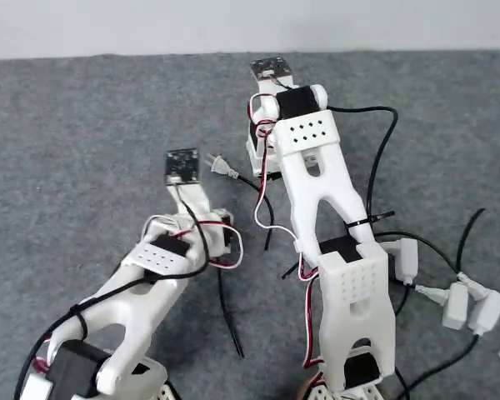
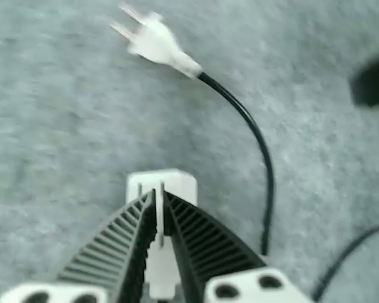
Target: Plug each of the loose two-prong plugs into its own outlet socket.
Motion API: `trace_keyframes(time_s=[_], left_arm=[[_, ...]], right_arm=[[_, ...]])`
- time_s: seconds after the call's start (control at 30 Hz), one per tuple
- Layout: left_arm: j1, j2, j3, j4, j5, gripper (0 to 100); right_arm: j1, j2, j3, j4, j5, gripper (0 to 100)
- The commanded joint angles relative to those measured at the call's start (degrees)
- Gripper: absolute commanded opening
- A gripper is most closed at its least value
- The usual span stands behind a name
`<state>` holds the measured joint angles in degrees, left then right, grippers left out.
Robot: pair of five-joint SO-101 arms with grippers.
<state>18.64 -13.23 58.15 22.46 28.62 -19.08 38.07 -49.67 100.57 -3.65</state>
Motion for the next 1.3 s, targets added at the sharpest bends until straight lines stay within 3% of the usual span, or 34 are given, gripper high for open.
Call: trace_keyframes(time_s=[0.0,0.6,0.83,1.1,1.27], left_arm=[[2.1,0.2,-2.4,1.0,0.4,1],[4.6,0.4,-2.9,5.5,0.3,1],[5.6,0.4,-2.9,6.8,-4.7,8],[5.2,1.9,-3.6,6.7,-5.1,1],[5.1,-6.4,-0.9,6.7,-5.2,1]], right_arm=[[2.1,-4.2,-0.9,0.7,1.1,0.9],[4.3,-0.1,-1.3,-0.2,1.1,0.9],[4.3,-0.1,-1.3,-0.2,1.1,0.9],[4.6,0.0,-1.3,-0.1,1.1,0.9],[4.6,0.0,-1.3,-0.5,1.1,0.9]])
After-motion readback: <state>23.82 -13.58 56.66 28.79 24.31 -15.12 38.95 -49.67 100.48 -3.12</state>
